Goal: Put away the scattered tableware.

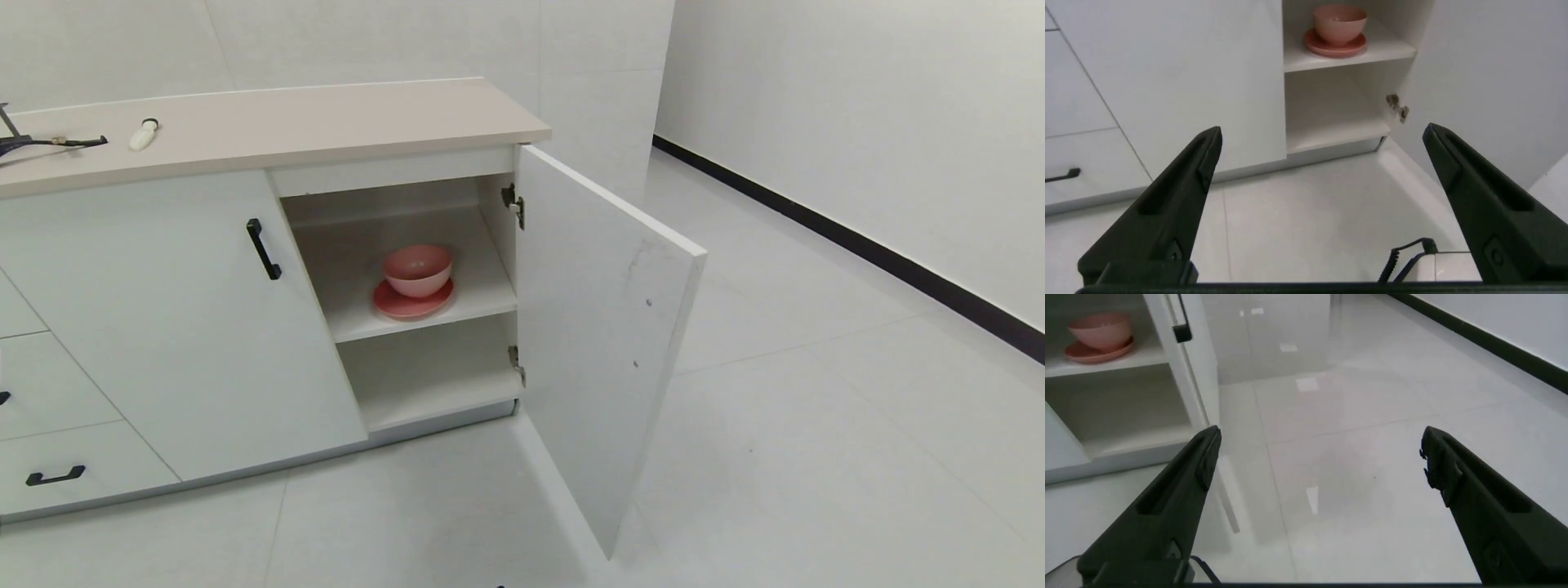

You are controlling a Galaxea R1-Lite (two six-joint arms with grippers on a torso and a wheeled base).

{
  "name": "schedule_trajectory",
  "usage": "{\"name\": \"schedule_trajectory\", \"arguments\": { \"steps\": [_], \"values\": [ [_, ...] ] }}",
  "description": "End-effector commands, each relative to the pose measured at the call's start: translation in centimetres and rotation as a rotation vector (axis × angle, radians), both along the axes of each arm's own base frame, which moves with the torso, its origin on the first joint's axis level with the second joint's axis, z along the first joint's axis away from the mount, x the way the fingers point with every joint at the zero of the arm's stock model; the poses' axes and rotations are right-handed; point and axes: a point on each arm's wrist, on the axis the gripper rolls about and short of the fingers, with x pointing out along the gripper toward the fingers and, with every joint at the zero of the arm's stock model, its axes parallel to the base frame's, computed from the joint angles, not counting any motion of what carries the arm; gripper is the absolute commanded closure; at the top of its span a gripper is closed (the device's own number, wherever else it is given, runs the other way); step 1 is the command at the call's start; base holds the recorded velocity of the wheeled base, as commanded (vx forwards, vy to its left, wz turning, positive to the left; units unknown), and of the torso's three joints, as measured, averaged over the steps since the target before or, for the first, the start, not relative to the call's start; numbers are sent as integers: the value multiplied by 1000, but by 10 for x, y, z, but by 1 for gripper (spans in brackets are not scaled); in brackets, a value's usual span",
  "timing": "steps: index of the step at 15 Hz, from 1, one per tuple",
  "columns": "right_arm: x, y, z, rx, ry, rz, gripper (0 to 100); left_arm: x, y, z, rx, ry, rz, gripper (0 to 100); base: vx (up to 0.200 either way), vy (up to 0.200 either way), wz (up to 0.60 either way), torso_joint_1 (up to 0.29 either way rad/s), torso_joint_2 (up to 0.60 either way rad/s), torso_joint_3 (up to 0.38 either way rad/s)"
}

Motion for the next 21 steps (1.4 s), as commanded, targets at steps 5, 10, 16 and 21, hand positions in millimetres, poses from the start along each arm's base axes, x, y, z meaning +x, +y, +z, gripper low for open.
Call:
{"name": "schedule_trajectory", "arguments": {
  "steps": [5, 10, 16, 21],
  "values": [
    [0, 0, 0, 2, 4, -4, 0, 0, 0, 0, -1, 2, 0, 0, 0, 0, 0, 0, 0, 0],
    [0, 0, 0, -12, -8, 3, 100, 0, 0, 0, -2, 2, 0, 0, 0, 0, 0, 0, 0, 0],
    [3, 4, 88, -68, -270, 179, 100, 0, 0, 0, -2, 2, -1, 0, 0, 0, 0, 0, 0, 0],
    [105, 15, 109, -117, -197, 379, 100, 0, 0, 0, -4, 2, -1, 0, 0, 0, 0, 0, 0, 0]
  ]
}}
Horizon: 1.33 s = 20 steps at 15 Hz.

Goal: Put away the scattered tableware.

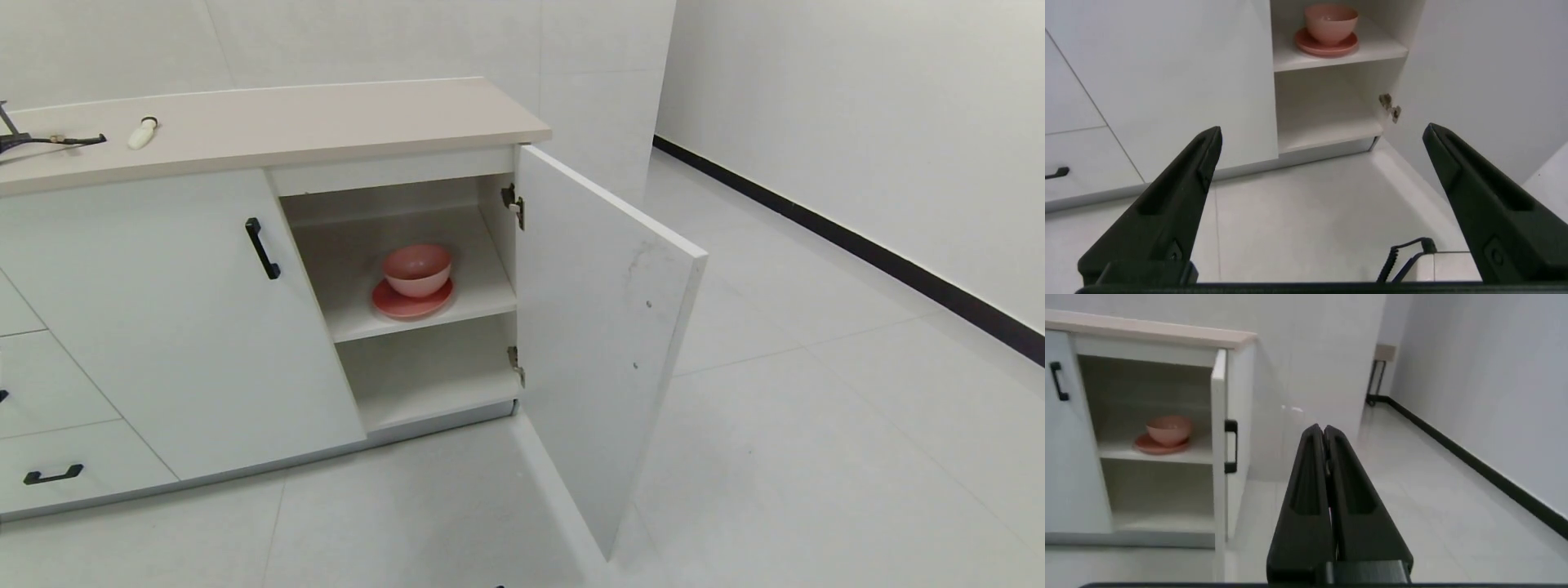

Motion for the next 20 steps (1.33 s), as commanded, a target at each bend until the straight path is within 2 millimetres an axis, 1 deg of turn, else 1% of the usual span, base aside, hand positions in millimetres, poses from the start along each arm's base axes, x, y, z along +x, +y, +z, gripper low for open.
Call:
{"name": "schedule_trajectory", "arguments": {
  "steps": [1, 2, 3, 5, 8, 9, 10, 11, 12, 13, 14, 15, 16, 18, 19, 20],
  "values": [
    [89, 11, -30, -54, 210, 113, 100, 0, 0, 0, -1, 2, 0, 0, 0, 0, 0, 0, 0, 0],
    [99, 11, -38, -62, 252, 130, 100, 0, 0, 0, -1, 2, 0, 0, 0, 0, 0, 0, 0, 0],
    [107, 11, -35, -68, 254, 148, 100, 0, 0, 0, -2, 2, 0, 0, 0, 0, 0, 0, 0, 0],
    [131, 14, -31, -69, 272, 156, 100, 0, 0, 0, -1, 2, 0, 0, 0, 0, 0, 0, 0, 0],
    [171, 19, -34, -82, 308, 208, 100, 0, 0, 0, -2, 2, 1, 0, 0, 0, 0, 0, 0, 0],
    [188, 20, -34, -87, 291, 232, 100, 0, 0, 0, -2, 2, 0, 0, 0, 0, 0, 0, 0, 0],
    [214, 22, -40, -99, 241, 279, 100, 0, 0, 0, -2, 2, 0, 0, 0, 0, 0, 0, 0, 0],
    [234, 24, -53, -106, 261, 330, 100, 0, 0, 0, -2, 2, 0, 0, 0, 0, 0, 0, 0, 0],
    [251, 22, -62, -113, 257, 352, 100, 0, 0, 0, -4, 2, 0, 0, 0, 0, 0, 0, 0, 0],
    [266, 23, -67, -113, 248, 355, 100, 0, 0, 0, -4, 2, 0, 0, 0, 0, 0, 0, 0, 0],
    [286, 26, -61, -120, 197, 357, 100, 0, 0, 0, -5, 2, 0, 0, 0, 0, 0, 0, 0, 0],
    [299, 28, -59, -123, 173, 362, 100, 0, 0, 0, -5, 2, 0, 0, 0, 0, 0, 0, 0, 0],
    [310, 35, -54, -128, 136, 378, 100, 0, 0, 0, -4, 2, 0, 0, 0, 0, 0, 0, 0, 0],
    [324, 45, -55, -133, 114, 404, 100, 0, 0, 0, -5, 2, 0, 0, 0, 0, 0, 0, 0, 0],
    [327, 48, -56, -134, 109, 411, 100, 0, 0, 0, -5, 2, 0, 0, 0, 0, 0, 0, 0, 0],
    [333, 56, -58, -137, 104, 435, 100, 0, 0, 0, -5, 0, 0, 0, 0, 0, 0, 0, 0, 0]
  ]
}}
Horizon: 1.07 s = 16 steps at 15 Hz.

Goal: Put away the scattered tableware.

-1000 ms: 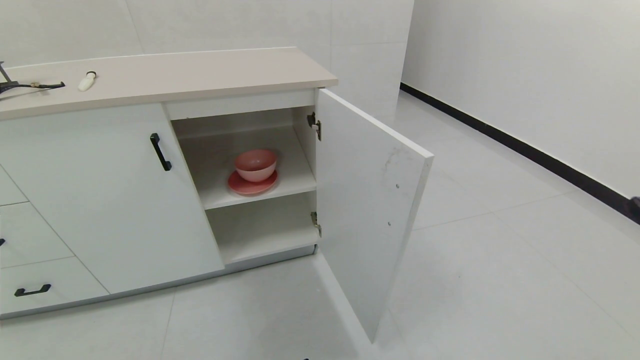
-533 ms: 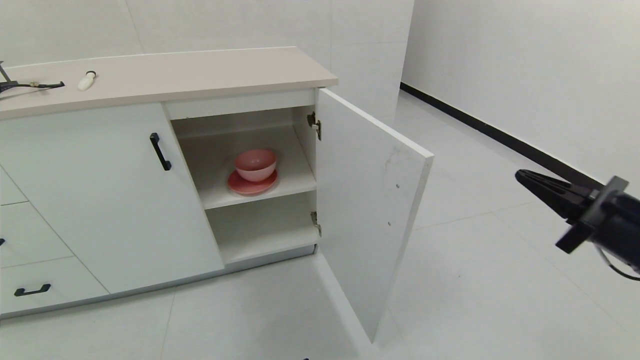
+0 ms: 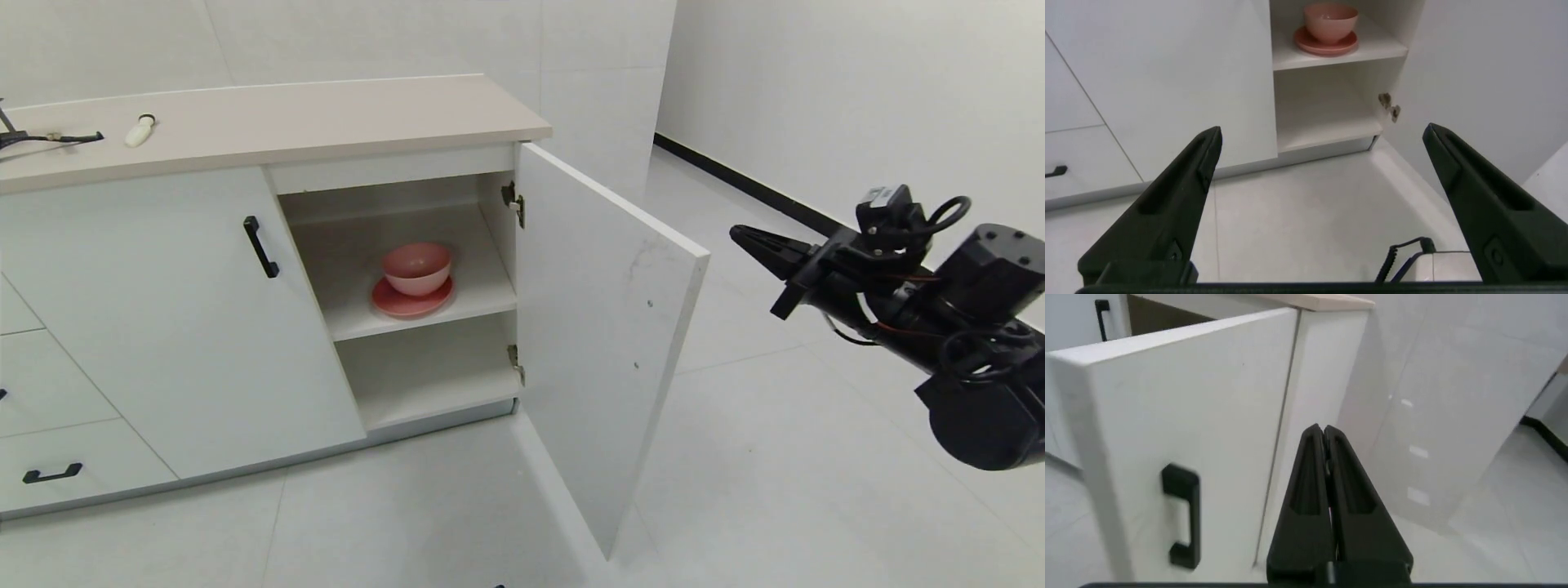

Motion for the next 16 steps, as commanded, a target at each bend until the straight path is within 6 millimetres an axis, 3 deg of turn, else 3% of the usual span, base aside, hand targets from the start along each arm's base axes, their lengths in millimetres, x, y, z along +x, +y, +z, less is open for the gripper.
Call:
{"name": "schedule_trajectory", "arguments": {
  "steps": [1, 4, 10, 16],
  "values": [
    [15, 13, -17, -5, 32, 34, 100, 0, 0, 0, -1, 2, 0, 0, 0, 0, 0, 0, 0, 0],
    [21, 35, -38, -15, 86, 93, 100, 0, 0, 0, 1, 2, 0, 0, 0, 0, 0, 0, 0, 0],
    [14, 70, -51, -27, 120, 191, 100, 0, 0, 0, -1, 2, 0, 0, 0, 0, 0, 0, 0, 0],
    [-8, 111, -54, -39, 134, 318, 100, 0, 0, 0, -11, 2, 2, 0, 0, 0, 0, 0, 0, 0]
  ]
}}
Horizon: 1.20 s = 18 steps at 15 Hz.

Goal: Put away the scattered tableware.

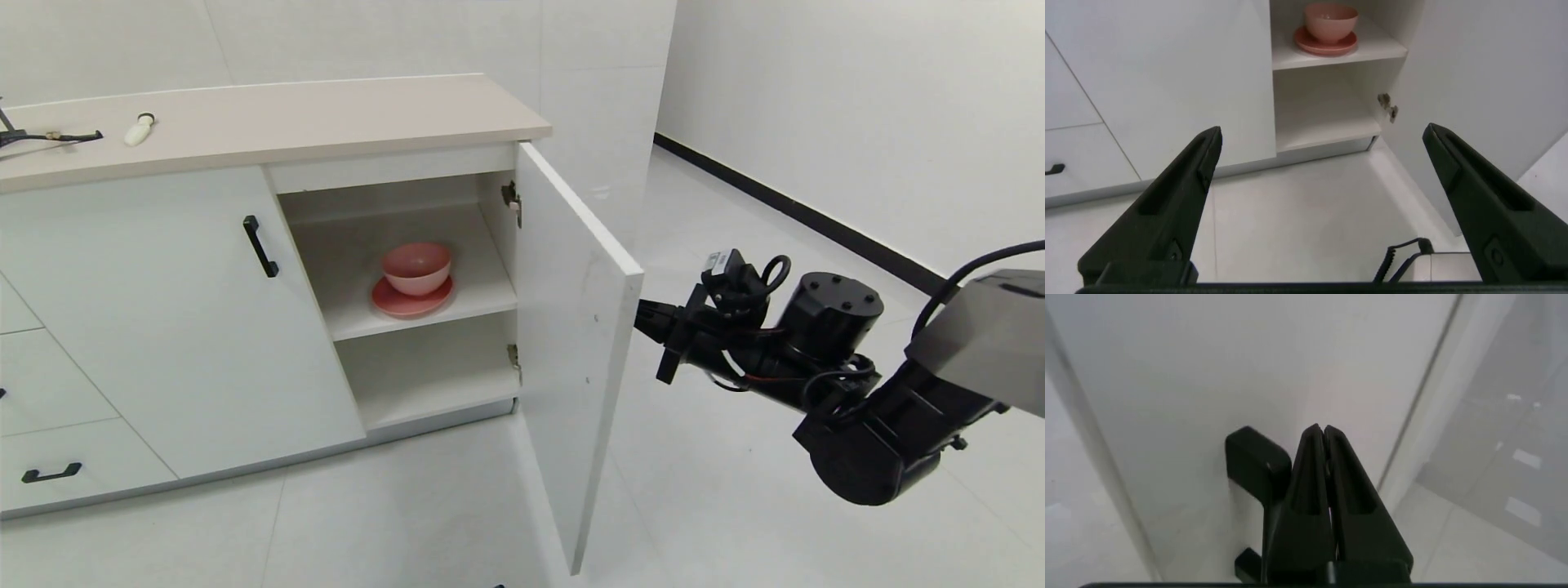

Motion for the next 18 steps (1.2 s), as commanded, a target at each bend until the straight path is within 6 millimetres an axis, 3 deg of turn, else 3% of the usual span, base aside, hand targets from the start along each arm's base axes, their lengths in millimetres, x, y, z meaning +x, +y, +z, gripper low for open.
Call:
{"name": "schedule_trajectory", "arguments": {
  "steps": [1, 4, 7, 13, 18],
  "values": [
    [-6, 26, 6, 15, -31, 72, 100, 0, 0, 0, 0, 2, 1, 0, 0, 0, 0, 0, 0, 0],
    [2, 58, 6, 42, -74, 129, 100, 0, 0, 0, 0, 2, 1, 0, 0, 0, 0, 0, 0, 0],
    [6, 64, -3, 34, -64, 136, 100, 0, 0, 0, 0, 2, 1, 0, 0, 0, 0, 0, 0, 0],
    [4, 91, -1, 57, -102, 194, 100, 0, 0, 0, 0, 2, 1, 0, 0, 0, 0, 0, 0, 0],
    [17, 126, -13, 91, -148, 243, 100, 0, 0, 0, 0, 2, 2, 0, 0, 0, 0, 0, 0, 0]
  ]
}}
